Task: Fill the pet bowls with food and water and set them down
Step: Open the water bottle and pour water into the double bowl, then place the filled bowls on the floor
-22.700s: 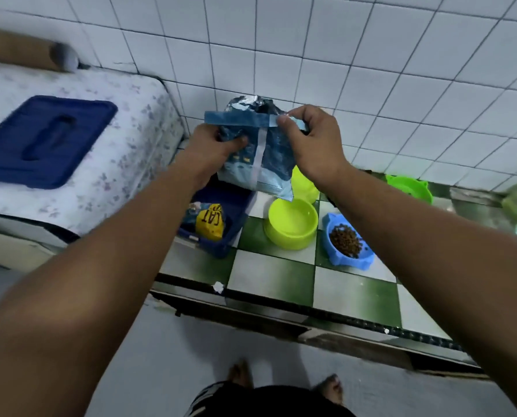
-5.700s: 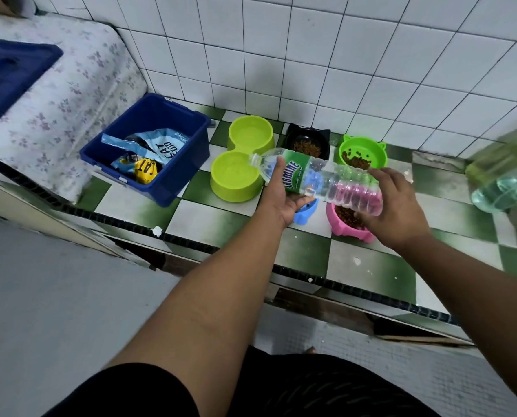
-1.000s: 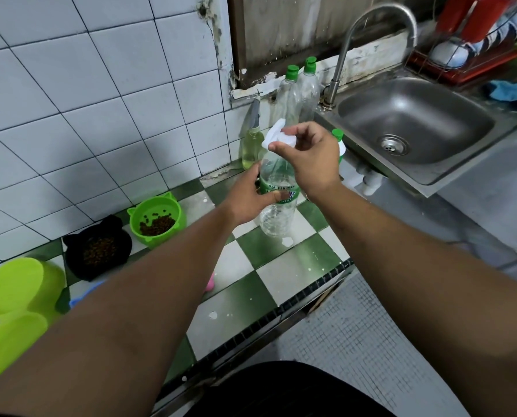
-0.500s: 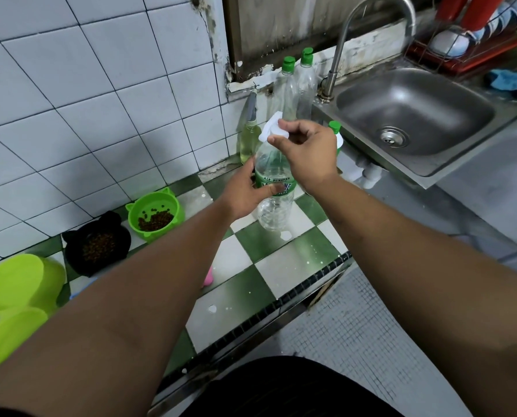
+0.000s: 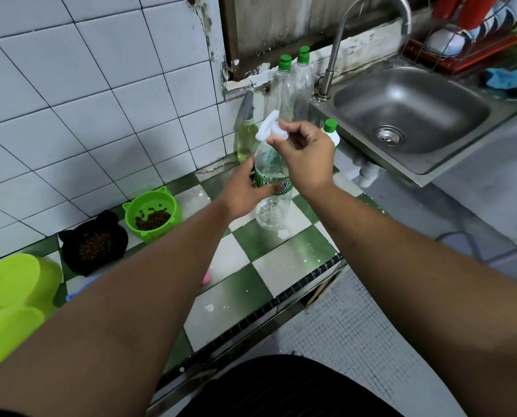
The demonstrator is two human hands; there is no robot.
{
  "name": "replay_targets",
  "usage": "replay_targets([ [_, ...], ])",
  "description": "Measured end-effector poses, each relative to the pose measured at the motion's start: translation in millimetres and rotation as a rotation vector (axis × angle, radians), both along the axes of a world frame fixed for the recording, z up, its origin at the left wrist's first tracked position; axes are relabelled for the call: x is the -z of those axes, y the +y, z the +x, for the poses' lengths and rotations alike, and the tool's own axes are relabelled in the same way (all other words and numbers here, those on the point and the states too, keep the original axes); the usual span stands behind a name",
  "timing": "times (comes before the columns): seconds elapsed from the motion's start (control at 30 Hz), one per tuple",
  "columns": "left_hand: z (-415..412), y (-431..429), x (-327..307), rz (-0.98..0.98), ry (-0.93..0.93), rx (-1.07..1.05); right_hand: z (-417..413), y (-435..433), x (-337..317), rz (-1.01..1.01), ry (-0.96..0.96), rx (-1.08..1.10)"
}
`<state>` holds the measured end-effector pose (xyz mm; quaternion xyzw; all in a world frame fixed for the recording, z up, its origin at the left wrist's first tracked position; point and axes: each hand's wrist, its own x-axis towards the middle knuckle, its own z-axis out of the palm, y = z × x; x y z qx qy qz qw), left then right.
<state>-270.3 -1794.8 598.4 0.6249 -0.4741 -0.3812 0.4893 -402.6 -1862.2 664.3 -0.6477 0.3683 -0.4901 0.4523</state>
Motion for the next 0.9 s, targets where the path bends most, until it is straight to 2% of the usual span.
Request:
replay_targets([
  [0.23, -2, 1, -6, 0.039, -0.091, -0.02, -9, 0, 8, -0.06, 0.071, -0.058],
  [0.33, -1, 6, -5, 0.043, -0.15, -0.04, -21, 4, 21, -0.048, 0.158, 0.004],
  [0.5, 6, 25, -3, 0.154, -0.227, -0.038, -48, 30, 69, -0.028, 0.288, 0.125],
  [0.63, 11, 37, 5, 0.223, -0.278, -0.073, -52, 50, 104, 0.005, 0.34, 0.073],
  [0.73, 8, 45, 7, 0.289, -0.333, -0.119, -46, 51, 106, 0.01, 0.343, 0.017],
  [0.83, 7, 54, 14, 0.334, -0.33, -0.189, -38, 65, 107, -0.044, 0.413, -0.011],
  [0.9, 8, 61, 17, 0.358, -0.333, -0.23, -28, 84, 106, -0.087, 0.416, -0.105],
])
